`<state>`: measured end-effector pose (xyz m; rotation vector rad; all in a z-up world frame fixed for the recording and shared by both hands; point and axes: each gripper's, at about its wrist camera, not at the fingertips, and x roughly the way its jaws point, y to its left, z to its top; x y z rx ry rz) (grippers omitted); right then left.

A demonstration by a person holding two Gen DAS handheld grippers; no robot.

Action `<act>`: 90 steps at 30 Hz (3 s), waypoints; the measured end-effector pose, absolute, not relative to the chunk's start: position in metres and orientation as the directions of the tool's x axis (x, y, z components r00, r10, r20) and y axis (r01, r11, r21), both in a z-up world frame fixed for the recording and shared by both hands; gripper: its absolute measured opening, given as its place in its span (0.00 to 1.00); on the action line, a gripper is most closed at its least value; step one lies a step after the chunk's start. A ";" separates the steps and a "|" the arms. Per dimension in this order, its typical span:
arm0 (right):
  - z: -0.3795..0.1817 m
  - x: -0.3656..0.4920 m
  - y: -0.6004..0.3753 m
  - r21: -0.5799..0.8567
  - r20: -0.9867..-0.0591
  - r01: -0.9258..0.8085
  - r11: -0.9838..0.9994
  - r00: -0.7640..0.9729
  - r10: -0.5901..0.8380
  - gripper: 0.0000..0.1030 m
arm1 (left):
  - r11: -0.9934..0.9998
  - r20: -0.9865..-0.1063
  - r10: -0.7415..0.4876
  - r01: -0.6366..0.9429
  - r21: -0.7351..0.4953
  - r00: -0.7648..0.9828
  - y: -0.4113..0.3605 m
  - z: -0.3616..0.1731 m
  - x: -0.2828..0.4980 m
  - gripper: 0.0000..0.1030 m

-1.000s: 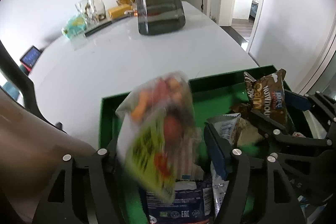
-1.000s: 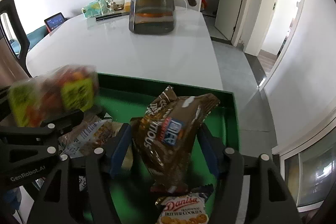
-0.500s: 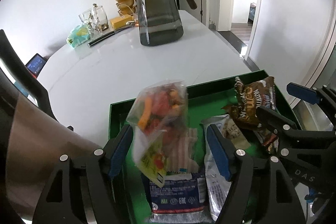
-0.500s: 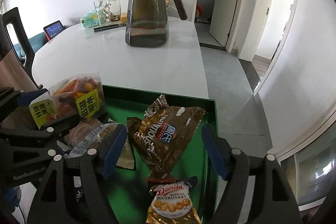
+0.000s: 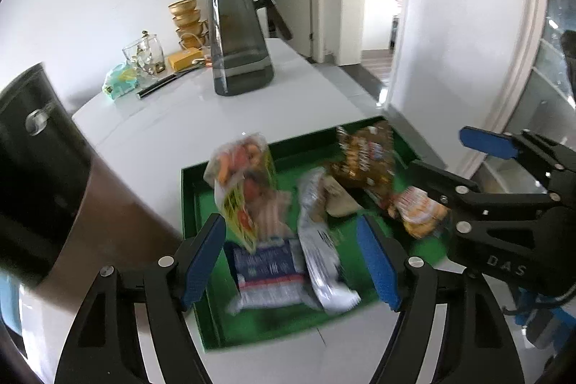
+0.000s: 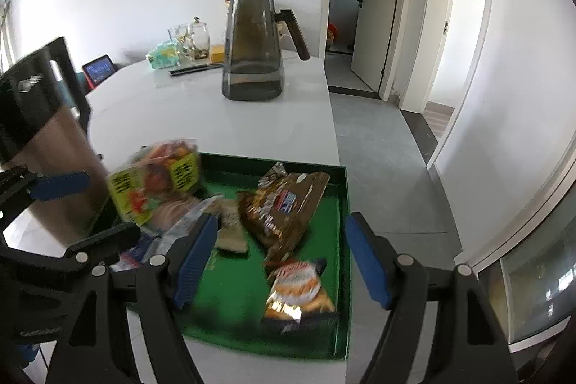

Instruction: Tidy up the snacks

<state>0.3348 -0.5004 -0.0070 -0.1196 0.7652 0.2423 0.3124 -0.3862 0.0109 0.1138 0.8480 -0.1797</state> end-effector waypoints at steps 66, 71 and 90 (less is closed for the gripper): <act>0.005 0.106 -0.356 -0.012 -0.729 -0.189 0.982 0.674 0.121 1.00 | 0.942 -0.766 -0.208 0.336 0.011 0.608 -0.202 0.015 0.112 0.69; 0.001 0.108 -0.358 -0.012 -0.734 -0.183 0.983 0.669 0.116 1.00 | 0.956 -0.776 -0.164 0.292 0.027 0.609 -0.181 0.008 0.113 0.69; -0.015 0.104 -0.381 -0.039 -0.758 -0.130 0.991 0.650 0.056 1.00 | 0.986 -0.801 0.023 0.117 0.116 0.598 -0.100 -0.012 0.117 0.69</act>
